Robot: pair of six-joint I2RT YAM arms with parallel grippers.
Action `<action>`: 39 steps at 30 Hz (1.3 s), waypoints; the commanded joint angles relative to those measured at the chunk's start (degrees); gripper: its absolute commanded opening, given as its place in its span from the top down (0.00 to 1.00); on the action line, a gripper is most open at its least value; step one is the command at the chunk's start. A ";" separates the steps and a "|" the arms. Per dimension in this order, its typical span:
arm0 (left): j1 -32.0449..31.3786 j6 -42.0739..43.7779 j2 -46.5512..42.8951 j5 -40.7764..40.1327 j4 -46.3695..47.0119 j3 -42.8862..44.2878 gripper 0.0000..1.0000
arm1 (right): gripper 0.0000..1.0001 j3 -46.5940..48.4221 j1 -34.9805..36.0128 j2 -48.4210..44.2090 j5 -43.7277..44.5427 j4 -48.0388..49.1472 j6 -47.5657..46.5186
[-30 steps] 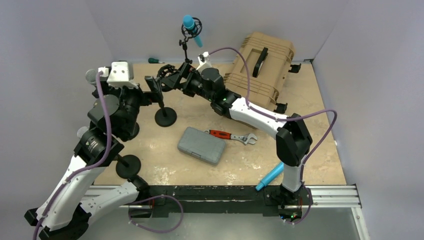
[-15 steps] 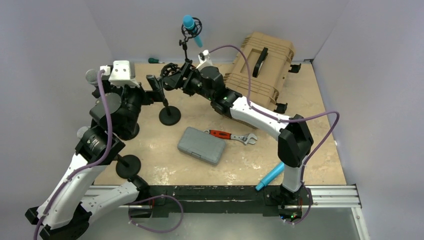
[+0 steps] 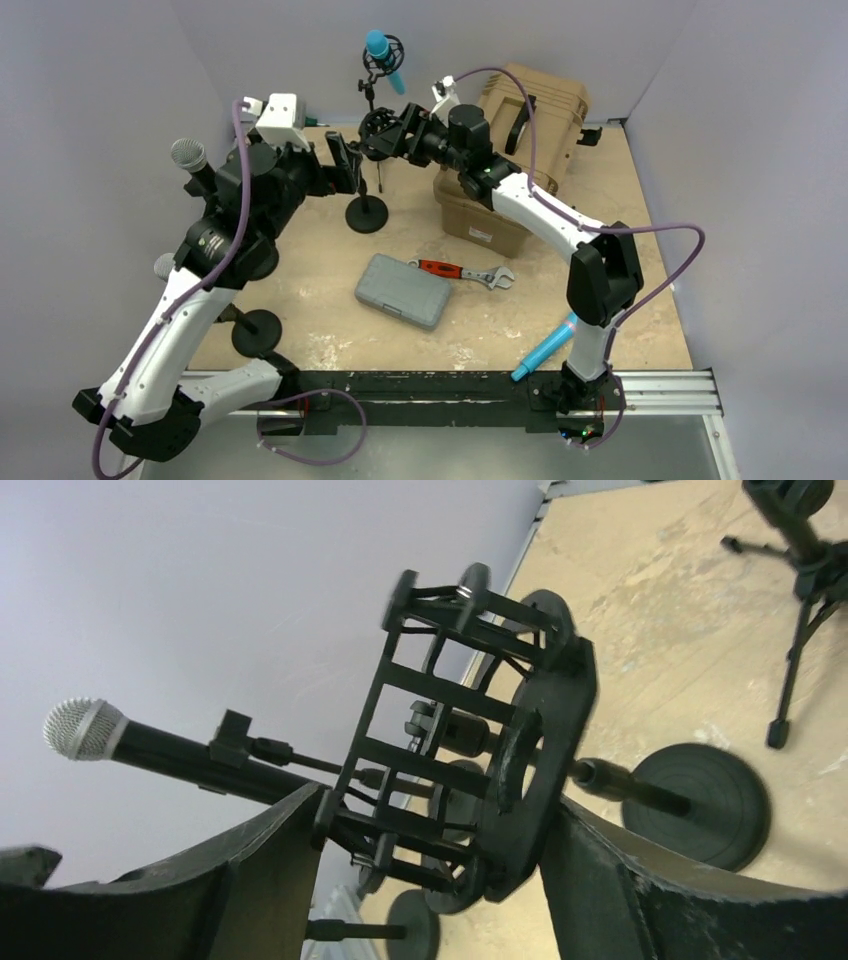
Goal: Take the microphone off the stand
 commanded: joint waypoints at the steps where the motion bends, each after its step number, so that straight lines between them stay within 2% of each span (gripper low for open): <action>1: 6.31 -7.38 4.74 14.07 -2.42 4.59 0.00 | 0.24 -1.08 -0.91 -4.66 -5.67 3.17 -5.52; 4: 12.40 -12.35 6.27 25.00 -1.82 4.98 0.00 | 0.13 0.30 -1.37 -4.40 -6.07 1.02 -6.48; 7: 20.40 -19.09 6.47 34.87 3.94 0.17 0.00 | 0.02 1.45 -1.63 -4.40 -5.56 -0.82 -7.13; 9: 24.04 -21.68 7.41 38.69 6.41 -2.40 0.00 | 0.01 1.66 -1.64 -4.84 -5.33 -1.06 -7.74; 13: 27.44 -23.90 11.76 44.34 9.66 -3.06 0.01 | 0.01 1.43 -1.58 -6.00 -4.41 -1.75 -8.70; 17: 33.05 -29.96 15.56 51.65 15.20 -4.96 0.08 | 0.01 -0.15 -1.66 -7.18 -3.91 -1.16 -8.57; 31: 36.85 -30.01 25.19 49.22 12.87 -1.75 0.15 | 0.01 -3.55 -1.59 -9.15 -1.35 1.96 -7.00; 34: 36.86 -30.98 26.65 51.39 14.22 -2.05 0.17 | 0.01 -4.01 -1.65 -9.59 -0.98 2.05 -6.80; 39: 36.88 -33.07 28.71 55.59 18.28 -2.73 0.11 | 0.01 -5.05 -1.64 -9.93 -0.82 2.70 -6.56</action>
